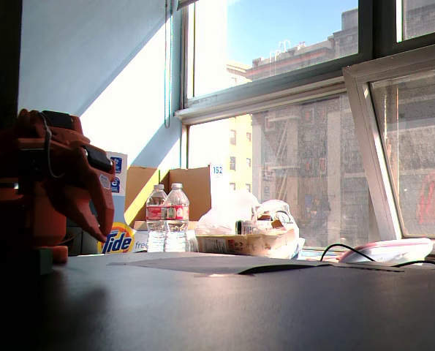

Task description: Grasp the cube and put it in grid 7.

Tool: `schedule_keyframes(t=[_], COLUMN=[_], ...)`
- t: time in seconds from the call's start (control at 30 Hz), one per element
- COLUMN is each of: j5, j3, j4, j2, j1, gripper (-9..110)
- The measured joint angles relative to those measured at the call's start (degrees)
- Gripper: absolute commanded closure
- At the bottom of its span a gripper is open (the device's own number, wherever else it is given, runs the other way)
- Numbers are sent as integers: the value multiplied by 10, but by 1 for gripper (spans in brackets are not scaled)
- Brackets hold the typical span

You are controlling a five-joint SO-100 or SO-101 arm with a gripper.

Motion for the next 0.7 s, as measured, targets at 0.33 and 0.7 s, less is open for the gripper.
schedule_keyframes(t=[0.33, 0.7], j5=[-9, -93], j3=[-54, -432], j4=[-18, 151], j2=[-65, -235], j1=[22, 92], gripper=[101, 79])
